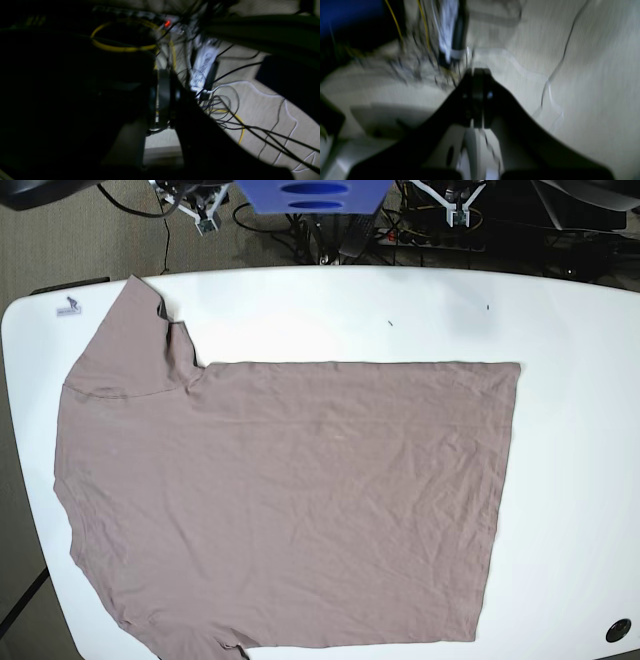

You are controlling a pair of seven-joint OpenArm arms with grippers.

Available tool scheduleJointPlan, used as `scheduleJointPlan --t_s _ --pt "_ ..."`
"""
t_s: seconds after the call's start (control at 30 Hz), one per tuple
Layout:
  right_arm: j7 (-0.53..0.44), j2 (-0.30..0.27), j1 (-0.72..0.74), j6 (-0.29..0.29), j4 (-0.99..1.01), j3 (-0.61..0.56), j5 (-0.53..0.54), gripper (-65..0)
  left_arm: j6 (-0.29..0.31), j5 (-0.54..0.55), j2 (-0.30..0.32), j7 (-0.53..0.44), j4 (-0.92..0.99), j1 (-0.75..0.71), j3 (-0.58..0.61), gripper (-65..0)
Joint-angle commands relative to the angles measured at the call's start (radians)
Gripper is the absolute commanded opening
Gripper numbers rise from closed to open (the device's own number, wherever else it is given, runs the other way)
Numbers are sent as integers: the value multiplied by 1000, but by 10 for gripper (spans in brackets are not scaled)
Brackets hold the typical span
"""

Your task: Fold the T-shirt properly

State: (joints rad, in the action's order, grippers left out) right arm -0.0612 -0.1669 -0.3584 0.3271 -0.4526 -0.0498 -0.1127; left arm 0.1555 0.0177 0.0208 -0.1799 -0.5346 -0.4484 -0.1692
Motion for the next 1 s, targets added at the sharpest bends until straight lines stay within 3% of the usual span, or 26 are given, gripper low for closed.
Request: scheduleJointPlan --t_s 0.0,0.67,0.73,0.97 --pt "-9 0 -10 9 -11 6 2 -650 -10 -9 -5 -7 -2 3 -16 -647" --pt "-59 39 29 10 76 -8 0 -644 -5 -1 -19 -56 245 111 -63 -645" --pt "-154 29 -8 12 75 -1 3 -649 -2 0 -10 -178 262 82 -53 -644" --pt "-204 25 -114 16 -24 4 2 -650 1 7 20 -373 191 -18 -42 -636"
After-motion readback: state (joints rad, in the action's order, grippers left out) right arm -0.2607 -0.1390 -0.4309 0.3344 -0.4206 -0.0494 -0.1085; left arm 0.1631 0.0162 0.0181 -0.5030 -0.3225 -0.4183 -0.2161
